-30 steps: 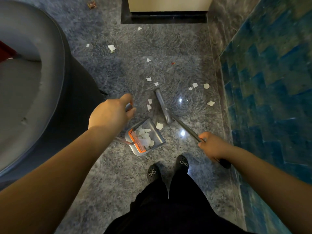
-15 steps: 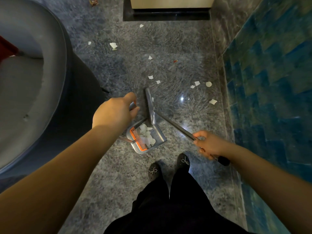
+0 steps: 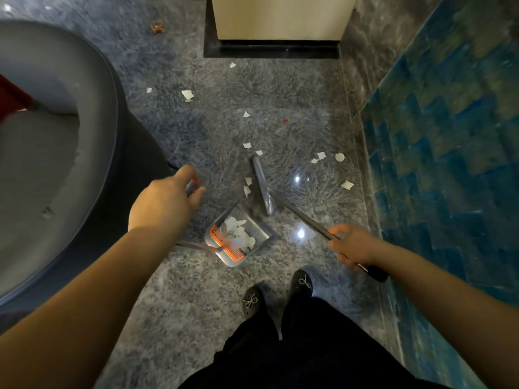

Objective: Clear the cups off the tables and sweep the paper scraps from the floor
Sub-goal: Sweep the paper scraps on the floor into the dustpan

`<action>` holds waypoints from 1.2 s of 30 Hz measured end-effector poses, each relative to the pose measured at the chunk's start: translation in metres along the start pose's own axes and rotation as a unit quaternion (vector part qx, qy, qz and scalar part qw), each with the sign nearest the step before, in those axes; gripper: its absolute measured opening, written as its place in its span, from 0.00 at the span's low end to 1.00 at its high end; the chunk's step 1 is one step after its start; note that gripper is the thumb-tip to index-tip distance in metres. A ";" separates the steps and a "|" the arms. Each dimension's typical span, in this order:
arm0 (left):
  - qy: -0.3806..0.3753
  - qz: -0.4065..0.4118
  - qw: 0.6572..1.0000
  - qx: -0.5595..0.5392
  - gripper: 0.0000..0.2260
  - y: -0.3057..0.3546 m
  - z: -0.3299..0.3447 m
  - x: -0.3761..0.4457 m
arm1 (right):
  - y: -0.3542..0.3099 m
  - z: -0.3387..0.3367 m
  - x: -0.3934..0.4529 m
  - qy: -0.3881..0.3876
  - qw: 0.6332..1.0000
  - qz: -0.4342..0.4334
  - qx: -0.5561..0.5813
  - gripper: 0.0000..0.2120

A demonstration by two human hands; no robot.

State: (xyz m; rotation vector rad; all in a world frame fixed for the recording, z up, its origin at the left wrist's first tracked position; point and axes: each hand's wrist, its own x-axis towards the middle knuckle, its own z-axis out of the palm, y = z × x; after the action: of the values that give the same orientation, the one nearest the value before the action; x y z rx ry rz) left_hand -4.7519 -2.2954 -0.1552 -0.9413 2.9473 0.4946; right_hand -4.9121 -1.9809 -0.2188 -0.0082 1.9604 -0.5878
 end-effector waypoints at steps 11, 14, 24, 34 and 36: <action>0.012 -0.055 0.998 0.006 0.08 -0.002 -0.004 0.070 | -0.079 -0.077 0.091 0.032 0.993 -0.038 -0.103 0.10; 0.014 -0.076 0.997 0.018 0.08 0.003 -0.004 0.098 | -0.109 -0.106 0.127 0.029 0.991 -0.042 -0.126 0.09; -0.007 -0.166 0.984 0.061 0.08 0.011 0.002 0.162 | -0.216 -0.160 0.214 0.025 0.958 -0.073 -0.277 0.16; -0.026 -0.171 0.983 0.061 0.06 0.016 -0.008 0.184 | -0.271 -0.163 0.229 -0.062 0.910 -0.068 -0.403 0.19; -0.031 -0.166 0.984 0.060 0.06 0.016 -0.009 0.184 | -0.270 -0.162 0.225 -0.079 0.896 -0.069 -0.432 0.18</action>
State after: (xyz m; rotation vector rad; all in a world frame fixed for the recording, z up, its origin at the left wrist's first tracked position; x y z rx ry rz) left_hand -4.9109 -2.3899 -0.1608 -1.3379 2.6509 0.3233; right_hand -5.2212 -2.2125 -0.2458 -0.7299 1.9173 0.2362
